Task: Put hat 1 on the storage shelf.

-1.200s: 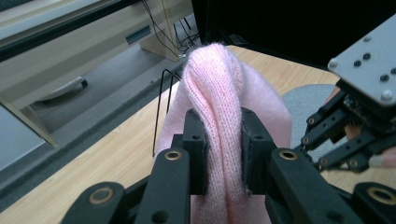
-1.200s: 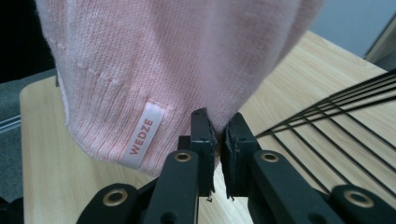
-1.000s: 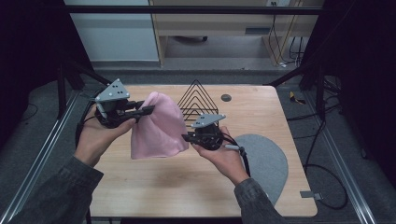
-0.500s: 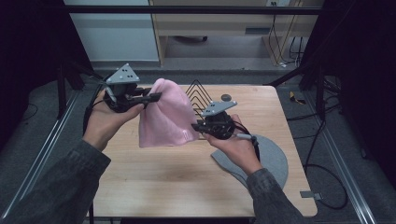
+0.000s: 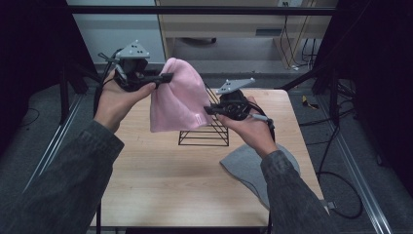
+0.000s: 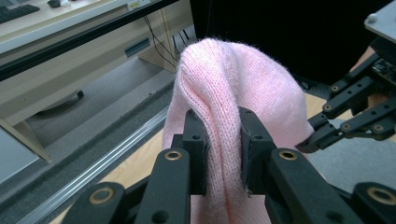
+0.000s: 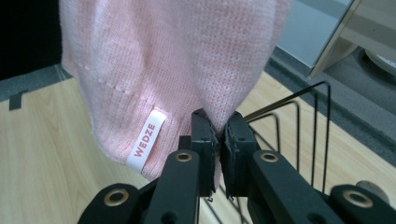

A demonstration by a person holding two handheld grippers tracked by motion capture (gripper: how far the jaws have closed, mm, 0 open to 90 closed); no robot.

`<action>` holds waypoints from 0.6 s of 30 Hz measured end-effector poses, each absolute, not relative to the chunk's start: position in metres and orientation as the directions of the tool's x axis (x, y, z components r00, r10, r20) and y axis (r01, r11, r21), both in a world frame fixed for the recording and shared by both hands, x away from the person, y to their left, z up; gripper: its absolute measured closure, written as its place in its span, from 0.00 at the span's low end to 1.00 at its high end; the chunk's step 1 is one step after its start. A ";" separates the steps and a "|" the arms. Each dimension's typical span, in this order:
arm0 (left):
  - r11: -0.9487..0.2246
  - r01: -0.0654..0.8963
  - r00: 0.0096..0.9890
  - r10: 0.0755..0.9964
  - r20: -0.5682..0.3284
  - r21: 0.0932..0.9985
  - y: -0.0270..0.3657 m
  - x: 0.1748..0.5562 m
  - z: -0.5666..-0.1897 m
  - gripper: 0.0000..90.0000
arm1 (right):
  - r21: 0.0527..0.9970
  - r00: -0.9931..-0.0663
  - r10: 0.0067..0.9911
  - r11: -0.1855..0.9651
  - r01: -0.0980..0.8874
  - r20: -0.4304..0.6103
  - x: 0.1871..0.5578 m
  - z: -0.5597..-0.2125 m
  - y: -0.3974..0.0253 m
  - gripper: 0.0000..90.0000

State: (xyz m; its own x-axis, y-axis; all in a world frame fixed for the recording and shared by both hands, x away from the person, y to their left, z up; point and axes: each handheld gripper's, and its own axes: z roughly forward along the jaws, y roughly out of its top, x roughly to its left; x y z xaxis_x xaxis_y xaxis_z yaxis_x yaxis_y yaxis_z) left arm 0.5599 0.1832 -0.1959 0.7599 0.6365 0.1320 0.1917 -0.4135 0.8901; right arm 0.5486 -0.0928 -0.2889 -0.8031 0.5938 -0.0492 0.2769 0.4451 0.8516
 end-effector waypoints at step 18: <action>-0.392 0.245 0.752 0.655 0.081 0.887 0.153 0.633 -0.190 0.84 | 0.865 -0.742 0.670 0.352 0.357 0.034 0.605 -0.281 -0.122 0.94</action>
